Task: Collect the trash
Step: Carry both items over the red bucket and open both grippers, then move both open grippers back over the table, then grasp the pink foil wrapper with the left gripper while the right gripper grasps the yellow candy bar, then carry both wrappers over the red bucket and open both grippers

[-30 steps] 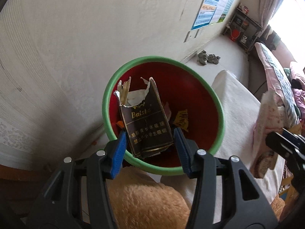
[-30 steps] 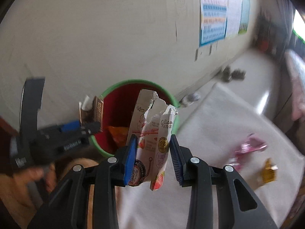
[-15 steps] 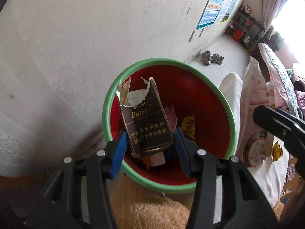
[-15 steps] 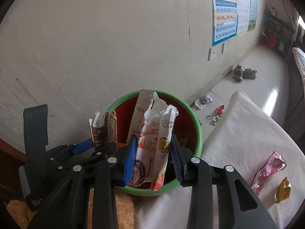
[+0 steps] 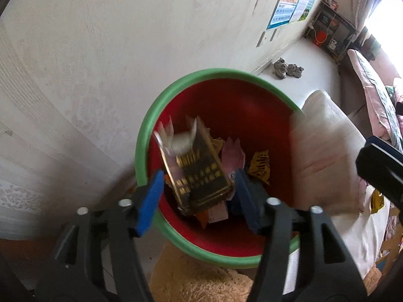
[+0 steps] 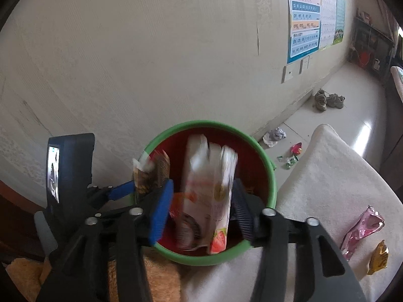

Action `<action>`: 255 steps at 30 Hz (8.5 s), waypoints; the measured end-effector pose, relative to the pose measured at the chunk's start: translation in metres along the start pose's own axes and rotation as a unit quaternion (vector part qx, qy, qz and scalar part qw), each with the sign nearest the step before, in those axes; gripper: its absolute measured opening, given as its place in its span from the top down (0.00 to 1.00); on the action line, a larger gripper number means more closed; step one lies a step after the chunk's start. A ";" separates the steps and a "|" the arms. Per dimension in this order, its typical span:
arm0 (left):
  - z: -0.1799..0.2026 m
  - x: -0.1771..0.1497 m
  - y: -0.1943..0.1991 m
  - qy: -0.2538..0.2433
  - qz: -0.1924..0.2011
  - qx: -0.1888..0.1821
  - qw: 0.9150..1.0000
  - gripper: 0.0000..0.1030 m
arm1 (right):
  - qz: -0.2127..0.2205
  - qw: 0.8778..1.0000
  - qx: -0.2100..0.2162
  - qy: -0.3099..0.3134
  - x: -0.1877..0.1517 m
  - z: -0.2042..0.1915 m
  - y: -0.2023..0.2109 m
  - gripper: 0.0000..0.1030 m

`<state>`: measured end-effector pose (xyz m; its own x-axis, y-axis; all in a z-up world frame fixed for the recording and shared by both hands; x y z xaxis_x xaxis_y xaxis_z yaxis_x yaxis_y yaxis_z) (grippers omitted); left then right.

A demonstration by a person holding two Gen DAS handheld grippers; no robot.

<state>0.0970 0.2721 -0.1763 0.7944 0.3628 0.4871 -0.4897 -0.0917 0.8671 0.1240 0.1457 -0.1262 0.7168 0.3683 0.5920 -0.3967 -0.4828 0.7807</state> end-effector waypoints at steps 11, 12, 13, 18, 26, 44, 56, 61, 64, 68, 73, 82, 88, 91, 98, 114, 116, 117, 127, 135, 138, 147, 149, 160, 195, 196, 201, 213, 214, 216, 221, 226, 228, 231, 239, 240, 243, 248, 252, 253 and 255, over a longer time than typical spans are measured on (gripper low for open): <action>0.002 -0.010 0.024 0.011 0.024 -0.010 1.000 0.30 | 0.011 0.998 -0.033 -0.045 -0.039 0.060 0.043 0.32; 0.004 -0.014 0.026 0.011 0.023 -0.012 1.000 0.30 | 0.009 0.997 -0.051 -0.057 -0.049 0.075 0.049 0.32; 0.006 -0.020 0.028 0.010 0.019 -0.016 1.000 0.30 | 0.008 0.995 -0.072 -0.074 -0.059 0.093 0.055 0.32; 0.026 -0.039 0.035 0.006 0.007 -0.043 0.999 0.30 | 0.002 0.960 -0.219 -0.177 -0.110 0.213 0.096 0.33; 0.100 -0.055 0.046 -0.059 -0.001 -0.078 0.995 0.30 | -0.065 0.937 -0.234 -0.251 -0.146 0.309 0.077 0.42; 0.268 -0.067 0.003 -0.186 -0.020 -0.090 0.978 0.30 | -0.012 0.941 -0.160 -0.299 -0.259 0.260 0.175 0.77; 0.310 -0.065 -0.036 -0.197 -0.065 -0.073 0.976 0.31 | -0.006 0.949 -0.139 -0.282 -0.267 0.254 0.178 0.63; 0.314 -0.079 -0.043 -0.221 -0.098 -0.075 0.968 0.62 | -0.004 0.949 -0.133 -0.284 -0.269 0.253 0.178 0.51; 0.307 -0.085 -0.036 -0.206 -0.105 -0.088 0.969 0.74 | 0.000 0.948 -0.131 -0.290 -0.270 0.254 0.179 0.47; 0.300 -0.096 -0.023 -0.209 -0.113 -0.094 0.967 0.80 | 0.003 0.948 -0.126 -0.294 -0.270 0.256 0.180 0.47; 0.290 -0.114 -0.004 -0.221 -0.119 -0.106 0.962 0.81 | 0.006 0.947 -0.124 -0.296 -0.268 0.256 0.179 0.46; 0.275 -0.129 0.001 -0.207 -0.134 -0.104 0.964 0.81 | 0.008 0.949 -0.126 -0.287 -0.266 0.254 0.180 0.46; 0.274 -0.131 -0.001 -0.200 -0.138 -0.096 0.965 0.81 | -0.007 0.953 -0.108 -0.282 -0.268 0.252 0.171 0.63; 0.277 -0.130 -0.002 -0.198 -0.136 -0.095 0.966 0.80 | -0.019 0.953 -0.096 -0.286 -0.270 0.253 0.164 0.77; 0.276 -0.127 0.001 -0.184 -0.129 -0.097 0.970 0.66 | -0.014 0.951 -0.091 -0.294 -0.272 0.255 0.167 0.85; 0.288 -0.115 -0.014 -0.171 -0.132 -0.103 0.971 0.57 | -0.013 0.948 -0.098 -0.301 -0.272 0.257 0.168 0.85; 0.292 -0.117 -0.019 -0.178 -0.138 -0.101 0.969 0.58 | -0.013 0.948 -0.099 -0.301 -0.271 0.257 0.169 0.85; 0.292 -0.118 -0.019 -0.180 -0.136 -0.101 0.969 0.59 | -0.013 0.948 -0.100 -0.301 -0.272 0.257 0.169 0.85; 0.284 -0.120 0.007 -0.193 -0.111 -0.125 0.967 0.83 | -0.014 0.948 -0.112 -0.297 -0.270 0.255 0.168 0.85; 0.283 -0.111 0.039 -0.206 -0.068 -0.142 0.966 0.83 | -0.008 0.945 -0.126 -0.301 -0.269 0.257 0.172 0.85; 0.283 -0.111 0.043 -0.208 -0.065 -0.144 0.965 0.83 | -0.004 0.945 -0.133 -0.299 -0.268 0.256 0.175 0.85; 0.275 -0.103 0.053 -0.183 -0.059 -0.153 0.969 0.89 | 0.016 0.946 -0.146 -0.287 -0.257 0.249 0.192 0.85; 0.273 -0.100 0.058 -0.180 -0.053 -0.156 0.970 0.92 | 0.022 0.947 -0.148 -0.284 -0.254 0.248 0.198 0.85; 0.237 -0.092 0.077 -0.145 -0.035 -0.171 0.974 0.92 | 0.037 0.950 -0.152 -0.271 -0.235 0.234 0.206 0.85; 0.171 -0.058 0.090 -0.097 0.024 -0.141 0.985 0.84 | 0.066 0.975 -0.175 -0.123 -0.138 0.161 0.212 0.84; 0.165 -0.055 0.091 -0.093 0.027 -0.137 0.986 0.84 | 0.064 0.976 -0.173 -0.119 -0.135 0.158 0.209 0.84; 0.133 -0.046 0.089 -0.074 0.036 -0.117 0.990 0.84 | 0.053 0.981 -0.160 -0.092 -0.119 0.139 0.189 0.84; 0.076 -0.039 0.083 -0.040 0.035 -0.087 0.995 0.84 | 0.030 0.989 -0.140 -0.036 -0.091 0.103 0.147 0.84; 0.072 -0.038 0.083 -0.038 0.035 -0.086 0.995 0.84 | 0.029 0.989 -0.139 -0.032 -0.090 0.100 0.144 0.84; 0.066 -0.037 0.082 -0.034 0.037 -0.083 0.995 0.84 | 0.026 0.990 -0.137 -0.023 -0.085 0.095 0.138 0.84; 0.052 -0.032 0.078 -0.029 0.038 -0.071 0.996 0.84 | 0.022 0.991 -0.130 -0.003 -0.074 0.081 0.124 0.84; 0.036 -0.028 0.074 -0.020 0.033 -0.061 0.997 0.84 | 0.017 0.993 -0.120 0.015 -0.063 0.069 0.108 0.84; 0.032 -0.026 0.074 -0.018 0.034 -0.060 0.997 0.84 | 0.015 0.993 -0.116 0.023 -0.058 0.064 0.101 0.84; 0.025 -0.023 0.071 -0.014 0.034 -0.057 0.998 0.84 | 0.012 0.994 -0.108 0.028 -0.051 0.054 0.090 0.84; 0.015 -0.016 0.063 -0.008 0.031 -0.050 0.998 0.84 | 0.011 0.994 -0.094 0.049 -0.035 0.032 0.068 0.84; 0.014 -0.015 0.062 -0.008 0.030 -0.049 0.998 0.84 | 0.010 0.995 -0.092 0.049 -0.033 0.030 0.064 0.84; 0.011 -0.013 0.058 -0.007 0.027 -0.045 0.999 0.84 | 0.008 0.995 -0.088 0.051 -0.027 0.026 0.056 0.84; 0.009 -0.009 0.052 -0.008 0.023 -0.038 0.999 0.84 | 0.007 0.995 -0.081 0.058 -0.019 0.018 0.044 0.84; 0.010 -0.008 0.046 -0.008 0.020 -0.031 0.999 0.84 | 0.001 0.995 -0.075 0.064 -0.017 0.012 0.038 0.84; 0.010 -0.008 0.044 -0.008 0.018 -0.029 0.999 0.84 | 0.000 0.995 -0.074 0.066 -0.016 0.010 0.036 0.84; 0.008 -0.008 0.041 -0.008 0.015 -0.027 0.999 0.84 | -0.002 0.995 -0.071 0.068 -0.015 0.008 0.033 0.84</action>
<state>0.0736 0.2578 -0.1442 0.7847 0.3449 0.5150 -0.5318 -0.0524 0.8453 0.1043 0.1175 -0.1108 0.6381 0.4790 0.6028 -0.4784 -0.3668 0.7978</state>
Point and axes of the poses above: each gripper's, at about its wrist camera, not at the fingertips, and y roughly against the way its jaws point, z to its right, x to its top, the point moved 4 cm from there along -y, roughly the way its jaws point, and after that the axes turned 3 degrees about z, right-handed, at the moved point
